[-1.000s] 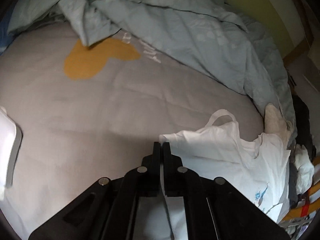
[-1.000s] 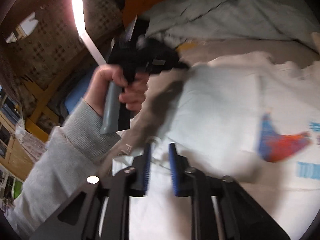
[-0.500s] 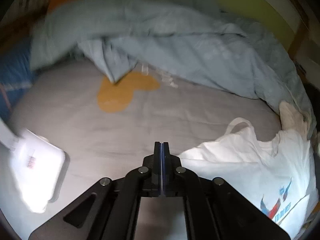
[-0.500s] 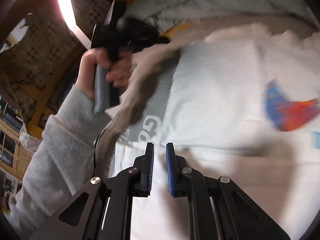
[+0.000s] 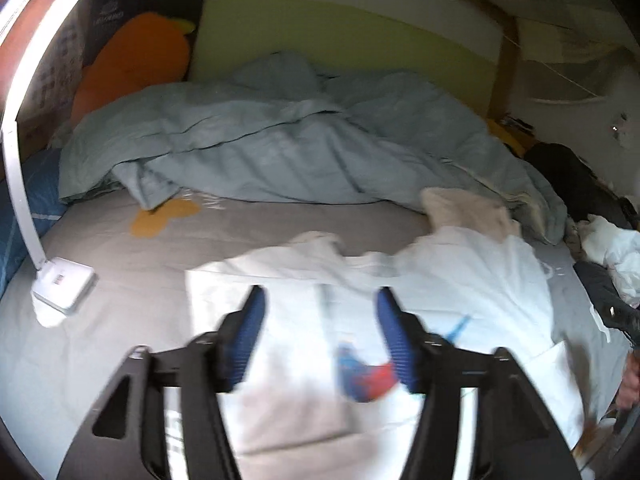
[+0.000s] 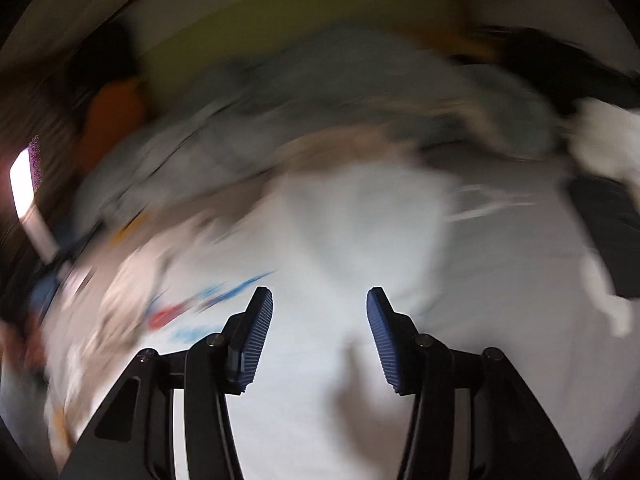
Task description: Fold small clothes
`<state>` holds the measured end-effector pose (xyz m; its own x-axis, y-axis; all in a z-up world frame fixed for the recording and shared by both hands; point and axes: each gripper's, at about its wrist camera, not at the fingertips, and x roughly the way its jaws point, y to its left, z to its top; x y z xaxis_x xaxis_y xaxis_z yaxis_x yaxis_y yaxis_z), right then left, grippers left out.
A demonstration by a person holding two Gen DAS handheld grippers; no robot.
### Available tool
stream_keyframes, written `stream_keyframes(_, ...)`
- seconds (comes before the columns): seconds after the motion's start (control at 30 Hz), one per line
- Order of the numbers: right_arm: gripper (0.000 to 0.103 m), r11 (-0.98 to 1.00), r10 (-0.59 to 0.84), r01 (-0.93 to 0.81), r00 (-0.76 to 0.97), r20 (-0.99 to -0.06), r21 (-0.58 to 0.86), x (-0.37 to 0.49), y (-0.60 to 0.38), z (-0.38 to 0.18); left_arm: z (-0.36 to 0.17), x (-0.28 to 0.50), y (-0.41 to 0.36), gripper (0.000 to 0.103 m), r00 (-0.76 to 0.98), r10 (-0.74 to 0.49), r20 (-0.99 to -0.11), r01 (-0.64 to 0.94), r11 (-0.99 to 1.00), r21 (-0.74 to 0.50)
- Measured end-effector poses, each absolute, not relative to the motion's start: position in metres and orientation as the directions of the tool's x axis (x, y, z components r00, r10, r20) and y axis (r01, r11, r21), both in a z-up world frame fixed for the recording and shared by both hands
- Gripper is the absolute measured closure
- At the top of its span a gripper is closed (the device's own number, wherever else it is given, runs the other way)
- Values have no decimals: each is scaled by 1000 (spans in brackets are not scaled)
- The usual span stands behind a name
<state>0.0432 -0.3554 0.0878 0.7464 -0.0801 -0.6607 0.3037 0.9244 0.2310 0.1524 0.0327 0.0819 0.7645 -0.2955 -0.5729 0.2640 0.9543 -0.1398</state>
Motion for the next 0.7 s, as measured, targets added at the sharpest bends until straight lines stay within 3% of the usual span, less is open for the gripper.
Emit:
stream_keyframes(0.07, 52, 871, -96, 389, 735, -671, 300, 44, -402, 82, 77, 149, -4, 25, 745, -316, -588, 297, 946, -132)
stream_keyframes(0.2, 52, 701, 73, 470, 701, -709, 536, 48, -483, 37, 53, 158, -78, 25, 653, -363, -665, 339, 925, -172)
stream_keyframes(0.33, 52, 586, 361, 338, 705, -610, 737, 68, -481, -10, 27, 163, -139, 21, 576, -400, -713, 354, 908, -223)
stream_keyframes(0.4, 52, 534, 434, 315, 694, -574, 784, 76, -466, -28, 15, 163, -159, 17, 554, -414, -723, 352, 903, -247)
stream_keyframes(0.5, 51, 497, 434, 376, 673, -599, 782, 93, -462, -53, -2, 161, -174, 12, 567, -395, -723, 322, 914, -248)
stream_keyframes(0.67, 52, 422, 395, 359, 754, -526, 832, 110, -465, -61, -33, 154, -184, 10, 596, -336, -730, 302, 935, -184)
stream_keyframes(0.7, 66, 373, 409, 352, 768, -493, 858, 113, -467, -64, -40, 153, -187, 10, 600, -313, -736, 300, 941, -155)
